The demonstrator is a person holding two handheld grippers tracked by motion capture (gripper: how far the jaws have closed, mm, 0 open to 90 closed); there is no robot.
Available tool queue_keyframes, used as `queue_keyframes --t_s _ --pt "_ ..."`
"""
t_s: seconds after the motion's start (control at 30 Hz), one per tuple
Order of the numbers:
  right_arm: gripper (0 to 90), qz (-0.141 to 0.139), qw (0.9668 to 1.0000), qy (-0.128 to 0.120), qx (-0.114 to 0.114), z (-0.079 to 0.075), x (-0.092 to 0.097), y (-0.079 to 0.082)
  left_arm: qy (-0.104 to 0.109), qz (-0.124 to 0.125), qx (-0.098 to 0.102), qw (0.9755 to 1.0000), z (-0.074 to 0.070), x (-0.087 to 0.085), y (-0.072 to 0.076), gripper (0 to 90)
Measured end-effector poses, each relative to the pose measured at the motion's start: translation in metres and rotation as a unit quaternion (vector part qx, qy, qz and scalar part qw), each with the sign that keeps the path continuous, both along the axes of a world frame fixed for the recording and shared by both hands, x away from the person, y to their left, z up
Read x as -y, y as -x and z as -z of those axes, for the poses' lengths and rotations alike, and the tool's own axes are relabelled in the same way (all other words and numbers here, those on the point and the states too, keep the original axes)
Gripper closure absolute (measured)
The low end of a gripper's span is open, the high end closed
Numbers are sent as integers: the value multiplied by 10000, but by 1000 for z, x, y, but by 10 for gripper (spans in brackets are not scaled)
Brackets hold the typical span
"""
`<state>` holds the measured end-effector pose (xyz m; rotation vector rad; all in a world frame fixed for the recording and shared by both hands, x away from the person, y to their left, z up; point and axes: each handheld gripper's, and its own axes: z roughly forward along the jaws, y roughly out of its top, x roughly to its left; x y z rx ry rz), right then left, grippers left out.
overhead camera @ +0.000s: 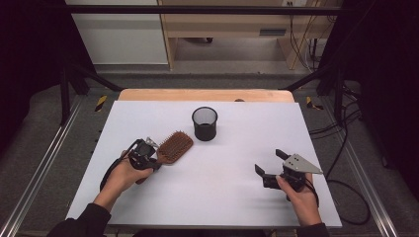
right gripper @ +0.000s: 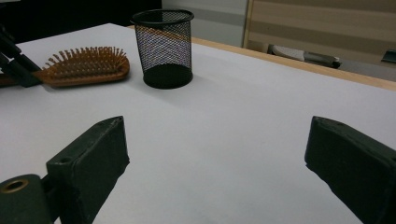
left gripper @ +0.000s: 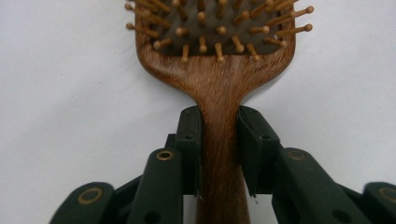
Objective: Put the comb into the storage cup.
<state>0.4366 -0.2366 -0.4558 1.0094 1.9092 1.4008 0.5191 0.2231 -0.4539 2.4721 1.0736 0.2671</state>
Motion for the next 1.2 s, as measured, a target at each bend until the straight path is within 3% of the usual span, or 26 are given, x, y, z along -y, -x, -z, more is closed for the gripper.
queue_keyframes --t_s 0.3,0.63,0.7,0.93,1.2 --pt "62 16 10000 -27 15 -1 1 1 40 8 46 10000 1 -1 1 723" --pt "62 25 10000 -28 -9 0 1 0 180 -41 333 9993 4 -4 8 725" --pt "61 16 10000 -18 -13 0 1 -1 140 -21 476 9988 4 -4 10 725" --pt "62 28 10000 -42 4 -1 2 0 118 -67 506 9986 2 -6 11 725" --pt "61 20 10000 -14 -14 1 1 -1 347 -151 622 9973 0 -13 14 725"
